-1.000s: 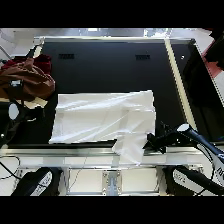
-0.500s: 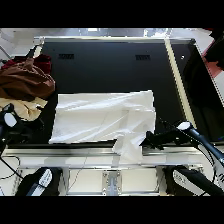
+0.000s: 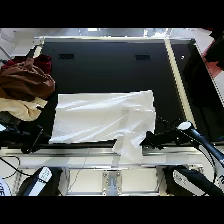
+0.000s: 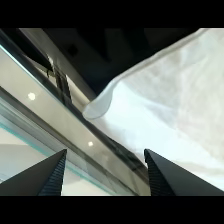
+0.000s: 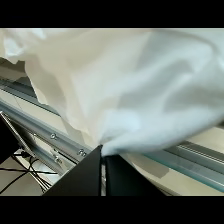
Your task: Fold the shirts.
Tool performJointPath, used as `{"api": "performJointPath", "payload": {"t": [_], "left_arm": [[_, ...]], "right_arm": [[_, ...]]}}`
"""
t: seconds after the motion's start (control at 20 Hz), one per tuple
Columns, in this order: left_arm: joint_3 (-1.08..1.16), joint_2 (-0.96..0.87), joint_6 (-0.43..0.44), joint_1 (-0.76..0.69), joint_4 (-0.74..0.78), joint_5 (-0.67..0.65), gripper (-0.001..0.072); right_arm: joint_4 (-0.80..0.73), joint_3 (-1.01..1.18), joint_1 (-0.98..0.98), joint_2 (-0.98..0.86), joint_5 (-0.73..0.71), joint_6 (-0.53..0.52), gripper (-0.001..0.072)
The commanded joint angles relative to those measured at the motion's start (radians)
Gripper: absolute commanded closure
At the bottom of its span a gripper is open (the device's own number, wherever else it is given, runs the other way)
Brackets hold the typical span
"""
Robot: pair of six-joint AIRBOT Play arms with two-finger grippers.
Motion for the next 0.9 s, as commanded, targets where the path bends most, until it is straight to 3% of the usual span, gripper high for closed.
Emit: {"api": "performJointPath", "payload": {"t": [0.0, 0.35, 0.45, 0.55, 0.6, 0.65, 0.85], "left_arm": [[-0.022, -0.057, 0.026, 0.011, -0.04, -0.013, 0.0151], [-0.023, -0.178, 0.051, 0.006, -0.053, 0.069, 0.0154], [-0.023, -0.187, 0.051, 0.006, -0.052, 0.123, 0.0322], [-0.022, -0.187, 0.061, 0.006, -0.064, 0.145, 0.0382], [-0.022, -0.187, 0.087, 0.006, -0.076, 0.144, 0.0563], [-0.022, -0.185, 0.119, 0.006, -0.097, 0.143, 0.0697], [-0.022, -0.167, 0.263, 0.006, -0.266, 0.116, 0.0694]], "right_arm": [[0.002, 0.001, 0.001, 0.001, 0.0, -0.002, 0.0699], [0.01, 0.001, 0.001, 0.001, -0.033, -0.002, 0.0699], [0.019, 0.001, 0.001, 0.001, -0.033, -0.002, 0.0699], [0.031, 0.002, 0.001, 0.001, -0.034, -0.002, 0.0699], [0.032, 0.005, 0.001, 0.002, -0.034, -0.002, 0.0699], [0.032, 0.013, 0.001, 0.007, -0.03, -0.002, 0.0699], [0.013, 0.08, 0.0, 0.106, 0.029, 0.016, 0.07]]}}
